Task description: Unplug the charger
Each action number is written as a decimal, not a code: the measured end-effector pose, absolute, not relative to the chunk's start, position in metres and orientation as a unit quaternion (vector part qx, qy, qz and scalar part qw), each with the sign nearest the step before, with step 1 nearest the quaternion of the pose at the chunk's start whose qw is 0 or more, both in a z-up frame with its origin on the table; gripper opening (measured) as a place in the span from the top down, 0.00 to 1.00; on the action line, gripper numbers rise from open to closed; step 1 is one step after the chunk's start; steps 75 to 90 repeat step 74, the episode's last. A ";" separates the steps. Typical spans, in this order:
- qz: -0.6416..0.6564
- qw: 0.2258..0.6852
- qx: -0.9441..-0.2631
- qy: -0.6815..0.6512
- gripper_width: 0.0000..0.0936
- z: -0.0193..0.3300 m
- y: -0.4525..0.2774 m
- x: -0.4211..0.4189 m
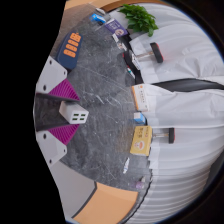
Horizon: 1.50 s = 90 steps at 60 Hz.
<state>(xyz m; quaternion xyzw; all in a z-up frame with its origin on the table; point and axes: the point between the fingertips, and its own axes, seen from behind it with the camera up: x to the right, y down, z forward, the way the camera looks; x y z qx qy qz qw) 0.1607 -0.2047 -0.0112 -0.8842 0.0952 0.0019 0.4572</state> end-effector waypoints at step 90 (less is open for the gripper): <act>-0.110 0.506 -0.852 0.072 0.09 0.189 -0.561 0.007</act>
